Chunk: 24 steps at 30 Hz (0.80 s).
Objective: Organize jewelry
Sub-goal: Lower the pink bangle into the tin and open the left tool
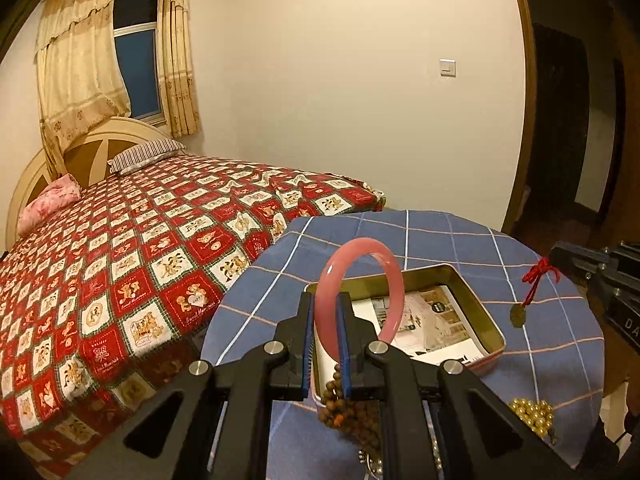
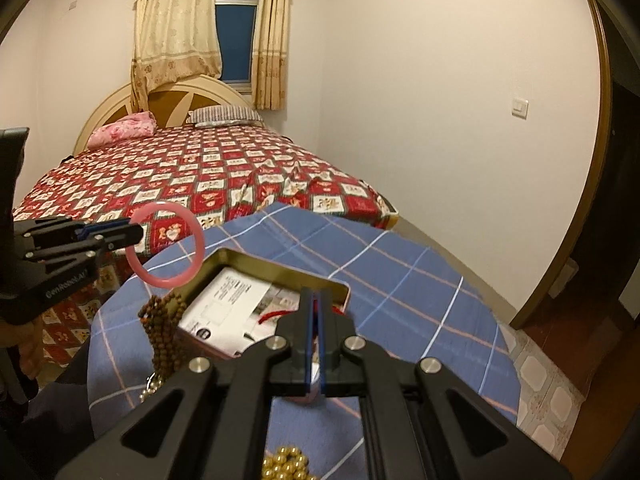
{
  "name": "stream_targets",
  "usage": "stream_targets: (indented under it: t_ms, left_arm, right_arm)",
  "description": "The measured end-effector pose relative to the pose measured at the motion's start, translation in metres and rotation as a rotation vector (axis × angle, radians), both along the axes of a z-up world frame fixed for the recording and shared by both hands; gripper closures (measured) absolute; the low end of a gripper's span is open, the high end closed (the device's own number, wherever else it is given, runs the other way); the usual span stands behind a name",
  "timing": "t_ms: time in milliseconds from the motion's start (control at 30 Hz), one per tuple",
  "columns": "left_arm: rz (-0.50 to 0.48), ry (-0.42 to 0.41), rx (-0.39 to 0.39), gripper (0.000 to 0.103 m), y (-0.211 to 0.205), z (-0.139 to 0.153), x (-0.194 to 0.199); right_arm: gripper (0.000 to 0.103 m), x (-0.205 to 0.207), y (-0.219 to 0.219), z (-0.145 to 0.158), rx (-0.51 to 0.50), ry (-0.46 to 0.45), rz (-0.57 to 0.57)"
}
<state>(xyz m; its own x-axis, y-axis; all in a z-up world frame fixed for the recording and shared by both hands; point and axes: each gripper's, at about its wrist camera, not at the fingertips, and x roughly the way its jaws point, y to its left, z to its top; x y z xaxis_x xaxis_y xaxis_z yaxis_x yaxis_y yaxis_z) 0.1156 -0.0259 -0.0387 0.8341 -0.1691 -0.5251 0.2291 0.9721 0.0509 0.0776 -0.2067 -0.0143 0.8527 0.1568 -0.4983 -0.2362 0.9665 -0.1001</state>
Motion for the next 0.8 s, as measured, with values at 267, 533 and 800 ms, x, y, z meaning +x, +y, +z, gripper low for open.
stream_targets:
  t_ms: [267,533,800]
  left_arm:
    - [-0.004,0.01,0.038,0.093,-0.011,-0.003,0.018]
    - [-0.004,0.015,0.063,0.093,-0.018,-0.005,0.034]
    - [0.009,0.036,0.08,0.093,-0.023,-0.015,0.053]
  right_arm:
    - [0.1,0.017,0.007,0.0,-0.02,-0.004,0.009]
    - [0.1,0.034,0.01,-0.006,-0.023,0.011,0.012]
    - [0.1,0.049,0.008,-0.013,-0.023,0.029,0.008]
